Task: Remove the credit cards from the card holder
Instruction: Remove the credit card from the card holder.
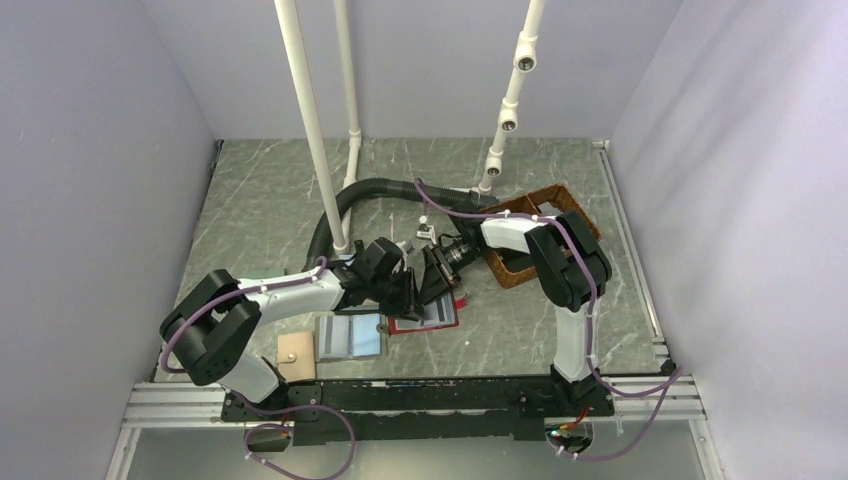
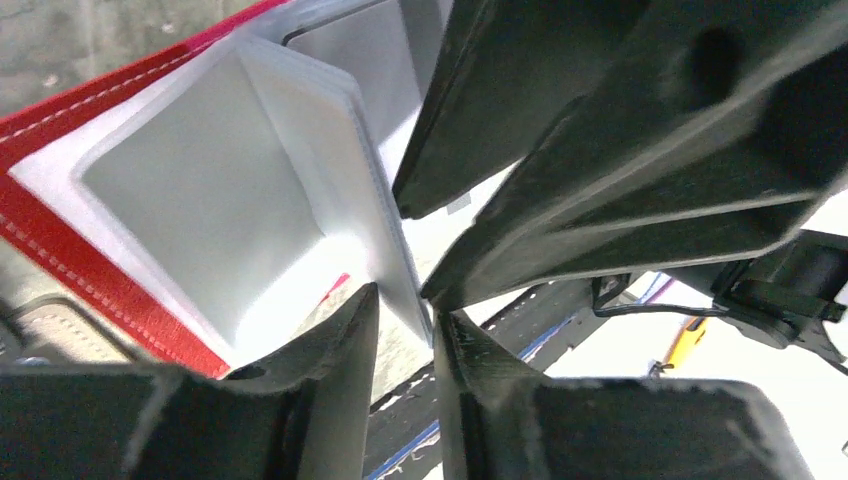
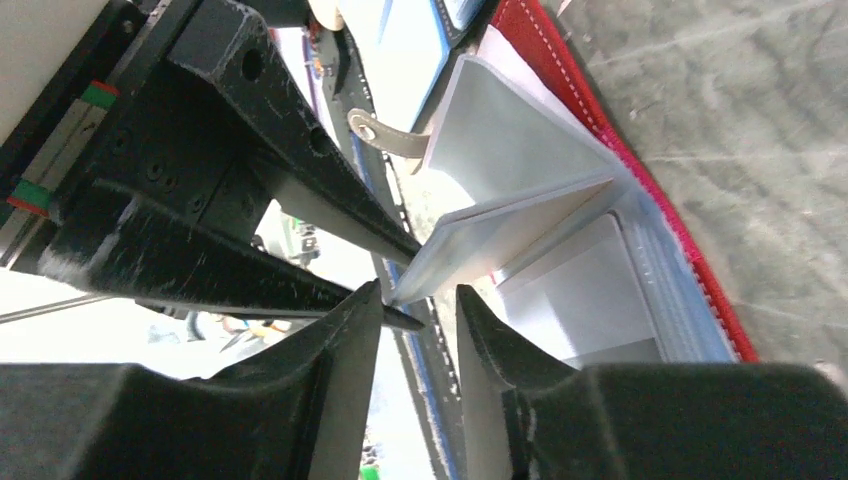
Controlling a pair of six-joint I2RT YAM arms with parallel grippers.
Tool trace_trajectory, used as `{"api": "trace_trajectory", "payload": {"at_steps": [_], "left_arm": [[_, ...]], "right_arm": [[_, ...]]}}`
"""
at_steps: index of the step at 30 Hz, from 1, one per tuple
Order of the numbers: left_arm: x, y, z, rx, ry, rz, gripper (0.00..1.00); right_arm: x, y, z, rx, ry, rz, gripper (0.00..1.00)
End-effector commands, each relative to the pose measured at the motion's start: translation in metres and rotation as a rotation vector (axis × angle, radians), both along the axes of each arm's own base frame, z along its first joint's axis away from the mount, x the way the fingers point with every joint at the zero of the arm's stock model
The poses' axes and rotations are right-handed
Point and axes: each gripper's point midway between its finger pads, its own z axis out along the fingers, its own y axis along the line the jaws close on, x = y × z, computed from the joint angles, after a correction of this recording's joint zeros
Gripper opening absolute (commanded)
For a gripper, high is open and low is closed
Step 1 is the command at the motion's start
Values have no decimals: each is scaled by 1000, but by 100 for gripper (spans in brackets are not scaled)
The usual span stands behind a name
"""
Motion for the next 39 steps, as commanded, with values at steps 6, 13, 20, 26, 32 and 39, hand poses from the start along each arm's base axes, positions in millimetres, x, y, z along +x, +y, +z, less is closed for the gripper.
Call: {"api": "trace_trajectory", "payload": {"at_steps": [6,13,20,26,32,39], "left_arm": [[10,33,-16,104,12,107,30],[12,35,-16,81,22,119,39],[22,28,-7,4,12,128,43],[26,27,-4,-26,6,141,36],[29,25,-4,-30,10,132,1],[30,22,14,-91,-102,56,0]], "right_arm": [[-3,4,23,53,7,33,41],[3,-2,13,-8,-68,24,41],[7,-6,5,-59,-112,18,41],[9,-8,6,-66,-137,15,40],[11,-10,7,-67,-160,13,40],[14,-12,19,-20,-179,3,39]]}}
